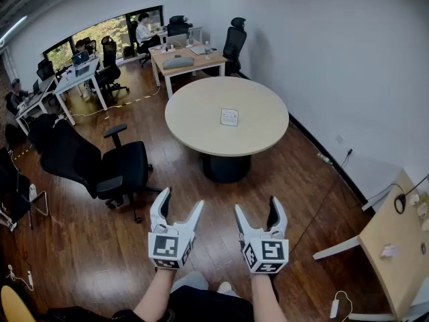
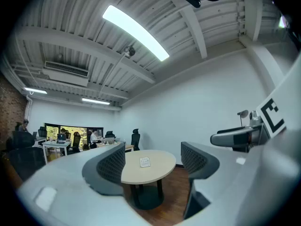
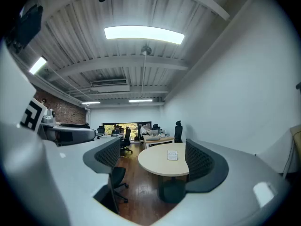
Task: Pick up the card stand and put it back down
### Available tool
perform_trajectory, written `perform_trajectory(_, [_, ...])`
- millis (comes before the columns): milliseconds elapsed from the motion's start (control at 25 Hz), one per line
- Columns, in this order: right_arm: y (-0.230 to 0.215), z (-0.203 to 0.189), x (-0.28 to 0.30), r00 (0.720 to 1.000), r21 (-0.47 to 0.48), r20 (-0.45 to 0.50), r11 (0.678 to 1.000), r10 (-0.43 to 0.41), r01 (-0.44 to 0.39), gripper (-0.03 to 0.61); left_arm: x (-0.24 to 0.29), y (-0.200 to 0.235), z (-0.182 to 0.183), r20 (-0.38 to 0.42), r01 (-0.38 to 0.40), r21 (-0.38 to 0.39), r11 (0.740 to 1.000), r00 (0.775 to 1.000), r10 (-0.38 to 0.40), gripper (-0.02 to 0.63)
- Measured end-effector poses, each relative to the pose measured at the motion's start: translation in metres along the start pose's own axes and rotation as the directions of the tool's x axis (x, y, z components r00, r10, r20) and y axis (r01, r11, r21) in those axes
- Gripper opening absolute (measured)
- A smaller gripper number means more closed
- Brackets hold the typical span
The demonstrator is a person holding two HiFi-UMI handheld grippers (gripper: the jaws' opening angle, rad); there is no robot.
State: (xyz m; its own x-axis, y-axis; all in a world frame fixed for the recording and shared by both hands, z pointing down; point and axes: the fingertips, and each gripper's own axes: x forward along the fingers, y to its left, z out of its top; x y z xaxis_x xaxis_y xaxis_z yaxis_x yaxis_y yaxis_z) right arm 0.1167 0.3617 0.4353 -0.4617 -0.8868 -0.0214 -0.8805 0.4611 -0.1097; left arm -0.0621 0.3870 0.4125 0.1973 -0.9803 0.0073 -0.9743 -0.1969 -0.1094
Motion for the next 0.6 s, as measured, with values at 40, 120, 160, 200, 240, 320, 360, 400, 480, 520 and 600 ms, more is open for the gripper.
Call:
perform_trajectory(40, [0.002, -0.003, 0.002, 1.000, -0.001, -0.012, 1.000, 0.009, -0.009, 0.430, 0.003, 0.002, -0.001, -0.002, -0.005, -0.005, 1.000, 1.000, 0.005, 0.373])
perform_trajectory(120, [0.004, -0.008, 0.009, 0.999, -0.004, -0.030, 1.000, 0.023, -0.023, 0.430, 0.011, 0.007, -0.003, -0.003, -0.007, -0.016, 1.000, 1.000, 0.007, 0.373])
perform_trajectory(160, [0.004, -0.009, 0.015, 0.999, -0.007, -0.034, 1.000, 0.026, -0.027, 0.430, 0.018, 0.009, -0.005, -0.002, -0.003, -0.021, 1.000, 1.000, 0.003, 0.373])
perform_trajectory(200, [0.002, -0.009, 0.023, 0.999, -0.010, -0.033, 1.000, 0.027, -0.027, 0.428, 0.027, 0.011, -0.006, -0.002, 0.004, -0.026, 1.000, 1.000, -0.004, 0.373])
perform_trajectory(240, [-0.001, -0.009, 0.031, 0.999, -0.013, -0.030, 1.000, 0.026, -0.026, 0.428, 0.037, 0.013, -0.007, -0.002, 0.012, -0.030, 0.999, 1.000, -0.012, 0.362])
perform_trajectory(320, [-0.008, -0.007, 0.052, 1.000, -0.023, -0.024, 1.000, 0.016, -0.016, 0.423, 0.059, 0.018, -0.012, -0.003, 0.026, -0.033, 0.999, 1.000, -0.026, 0.344])
perform_trajectory(360, [-0.013, -0.006, 0.064, 1.000, -0.027, -0.025, 1.000, 0.006, -0.006, 0.422, 0.072, 0.022, -0.015, -0.005, 0.036, -0.036, 0.999, 0.999, -0.036, 0.344])
perform_trajectory(400, [-0.017, -0.006, 0.079, 1.000, -0.029, -0.028, 1.000, -0.005, 0.005, 0.420, 0.087, 0.027, -0.017, -0.007, 0.050, -0.040, 0.998, 0.999, -0.050, 0.344])
perform_trajectory(480, [-0.022, -0.006, 0.114, 0.999, -0.032, -0.034, 0.999, -0.019, 0.018, 0.419, 0.116, 0.041, -0.017, -0.004, 0.072, -0.050, 0.996, 0.997, -0.072, 0.344])
perform_trajectory(520, [-0.022, -0.006, 0.132, 0.999, -0.039, -0.035, 0.999, -0.020, 0.019, 0.419, 0.130, 0.050, -0.015, 0.001, 0.077, -0.051, 0.996, 0.997, -0.077, 0.344])
perform_trajectory(600, [-0.020, -0.002, 0.166, 0.999, -0.063, -0.032, 0.998, -0.020, 0.018, 0.419, 0.155, 0.071, -0.012, 0.022, 0.082, -0.050, 0.995, 0.996, -0.081, 0.344])
